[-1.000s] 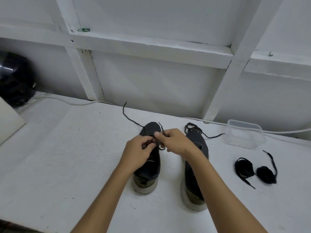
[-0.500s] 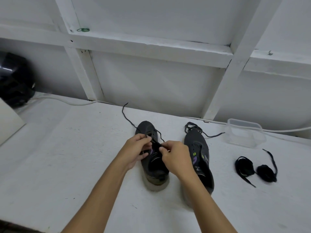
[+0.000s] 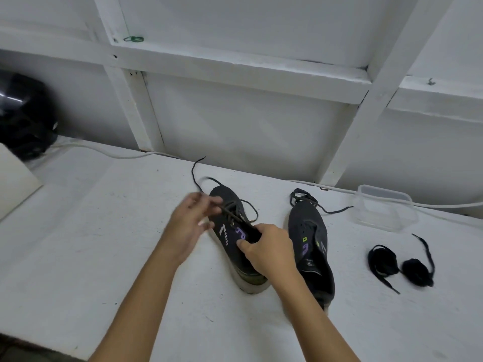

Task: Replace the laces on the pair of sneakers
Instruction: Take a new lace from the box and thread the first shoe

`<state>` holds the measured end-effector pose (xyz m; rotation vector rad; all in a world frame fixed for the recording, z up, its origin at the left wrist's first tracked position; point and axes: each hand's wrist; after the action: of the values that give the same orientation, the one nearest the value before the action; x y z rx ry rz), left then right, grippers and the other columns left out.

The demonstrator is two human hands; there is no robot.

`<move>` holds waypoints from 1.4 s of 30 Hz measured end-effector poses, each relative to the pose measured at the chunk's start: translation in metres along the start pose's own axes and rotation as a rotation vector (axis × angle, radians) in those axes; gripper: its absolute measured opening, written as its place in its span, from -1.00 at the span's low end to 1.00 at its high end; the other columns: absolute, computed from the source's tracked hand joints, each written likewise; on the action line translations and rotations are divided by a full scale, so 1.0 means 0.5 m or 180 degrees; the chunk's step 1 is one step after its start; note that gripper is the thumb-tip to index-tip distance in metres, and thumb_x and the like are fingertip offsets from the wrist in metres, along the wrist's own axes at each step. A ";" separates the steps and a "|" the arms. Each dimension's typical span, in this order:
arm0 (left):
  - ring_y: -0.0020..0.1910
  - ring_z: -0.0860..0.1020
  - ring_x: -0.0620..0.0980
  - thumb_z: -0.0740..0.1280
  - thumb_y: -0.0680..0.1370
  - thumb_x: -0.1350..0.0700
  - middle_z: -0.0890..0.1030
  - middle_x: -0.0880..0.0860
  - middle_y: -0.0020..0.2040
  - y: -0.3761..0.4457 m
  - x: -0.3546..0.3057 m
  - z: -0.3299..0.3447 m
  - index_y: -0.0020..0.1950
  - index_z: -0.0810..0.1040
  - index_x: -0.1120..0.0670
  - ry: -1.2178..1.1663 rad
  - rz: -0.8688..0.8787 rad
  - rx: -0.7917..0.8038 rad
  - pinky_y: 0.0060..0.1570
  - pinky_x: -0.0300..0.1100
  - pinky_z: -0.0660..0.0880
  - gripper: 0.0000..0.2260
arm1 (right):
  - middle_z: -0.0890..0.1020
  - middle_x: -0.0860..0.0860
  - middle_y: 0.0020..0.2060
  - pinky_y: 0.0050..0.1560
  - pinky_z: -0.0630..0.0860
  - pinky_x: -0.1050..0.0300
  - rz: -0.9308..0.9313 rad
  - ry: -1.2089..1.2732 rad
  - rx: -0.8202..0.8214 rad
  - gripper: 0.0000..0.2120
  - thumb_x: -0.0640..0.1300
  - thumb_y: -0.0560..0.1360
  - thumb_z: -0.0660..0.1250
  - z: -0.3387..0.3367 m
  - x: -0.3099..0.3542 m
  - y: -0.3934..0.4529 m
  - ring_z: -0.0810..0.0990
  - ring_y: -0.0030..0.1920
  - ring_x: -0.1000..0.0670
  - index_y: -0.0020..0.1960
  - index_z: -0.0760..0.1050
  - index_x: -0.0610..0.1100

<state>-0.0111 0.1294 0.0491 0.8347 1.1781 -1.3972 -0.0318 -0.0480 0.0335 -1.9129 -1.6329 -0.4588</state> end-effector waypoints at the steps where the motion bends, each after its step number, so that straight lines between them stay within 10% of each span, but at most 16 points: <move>1: -0.13 0.61 -0.12 0.20 0.69 0.11 0.70 -0.04 -0.07 0.003 -0.012 -0.015 -0.04 0.49 0.03 -0.0622 0.0009 -0.0289 -0.14 -0.17 0.45 -0.86 | 0.65 0.05 -0.25 -0.23 0.51 0.14 0.0014 0.0004 0.0005 -0.77 0.14 0.48 0.43 0.001 -0.002 0.001 0.62 -0.19 -0.03 -0.02 0.64 -0.01; 3: -0.15 0.61 -0.10 0.24 0.68 0.08 0.69 -0.02 -0.09 0.022 -0.015 -0.053 -0.03 0.49 0.03 -0.0570 -0.0111 -0.1006 -0.14 -0.16 0.48 -0.89 | 0.64 0.05 -0.25 -0.20 0.54 0.12 0.0020 0.0020 0.0000 -0.77 0.13 0.48 0.43 0.003 -0.005 0.001 0.62 -0.19 -0.03 -0.04 0.63 -0.02; 8: 0.01 0.55 -0.02 0.46 0.54 0.02 0.53 -0.05 0.13 0.011 0.047 -0.050 0.30 0.46 0.06 0.2618 0.0136 -0.1587 0.03 -0.14 0.42 -0.62 | 0.65 0.07 -0.25 -0.21 0.53 0.14 -0.0005 0.0091 -0.0075 -0.77 0.13 0.48 0.43 0.004 -0.010 -0.001 0.62 -0.19 -0.01 -0.02 0.64 -0.01; 14: -0.15 0.48 -0.18 0.40 0.58 0.06 0.55 -0.13 0.04 0.006 0.080 0.045 0.13 0.68 -0.03 0.3579 0.1464 0.0081 -0.12 -0.28 0.44 -0.85 | 0.66 0.07 -0.23 -0.20 0.51 0.13 0.0005 0.0047 -0.0125 -0.75 0.18 0.47 0.42 0.002 -0.008 -0.001 0.63 -0.16 -0.01 -0.02 0.64 0.01; 19: 0.01 0.48 -0.15 0.41 0.57 0.02 0.57 -0.13 0.05 0.020 0.089 0.053 0.10 0.71 -0.03 0.4030 0.1367 -0.0130 -0.27 -0.43 0.22 -0.85 | 0.66 0.04 -0.24 -0.19 0.53 0.13 0.0083 0.0026 -0.0131 -0.70 0.21 0.48 0.40 0.001 -0.007 -0.001 0.64 -0.16 -0.03 -0.02 0.64 -0.01; 27: 0.01 0.49 -0.10 0.35 0.60 0.07 0.54 -0.11 0.01 0.028 0.088 0.044 0.00 0.63 0.00 0.3942 0.1116 0.0205 -0.10 -0.21 0.44 -0.93 | 0.67 0.03 -0.19 -0.17 0.54 0.14 0.0212 -0.0051 -0.0073 -0.67 0.22 0.47 0.41 -0.003 -0.002 0.002 0.64 -0.11 -0.06 0.02 0.65 -0.02; 36: -0.26 0.45 -0.13 0.20 0.67 0.14 0.53 -0.05 -0.24 0.016 0.000 -0.030 -0.13 0.49 0.06 -0.0557 -0.0326 -0.0094 -0.24 -0.17 0.28 -0.80 | 0.64 0.02 -0.23 -0.24 0.53 0.15 0.0401 -0.0046 -0.0076 -0.62 0.23 0.48 0.39 0.005 0.003 -0.001 0.63 -0.19 -0.05 -0.06 0.59 -0.11; 42: -0.15 0.57 -0.08 0.34 0.61 0.05 0.66 -0.05 -0.09 0.012 0.015 -0.036 -0.02 0.58 -0.02 0.1656 0.0000 -0.0595 -0.11 -0.19 0.44 -0.95 | 0.63 0.02 -0.28 -0.32 0.48 0.16 0.0423 0.0152 0.0114 -0.59 0.25 0.50 0.36 -0.012 0.005 0.001 0.61 -0.24 -0.01 -0.12 0.58 -0.12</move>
<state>-0.0086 0.1446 0.0360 1.0987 1.6733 -1.0743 -0.0300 -0.0499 0.0395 -1.9545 -1.4635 -0.4151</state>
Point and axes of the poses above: each hand's wrist, its own y-axis towards the middle knuckle, its own z-axis out of the palm, x = y × z
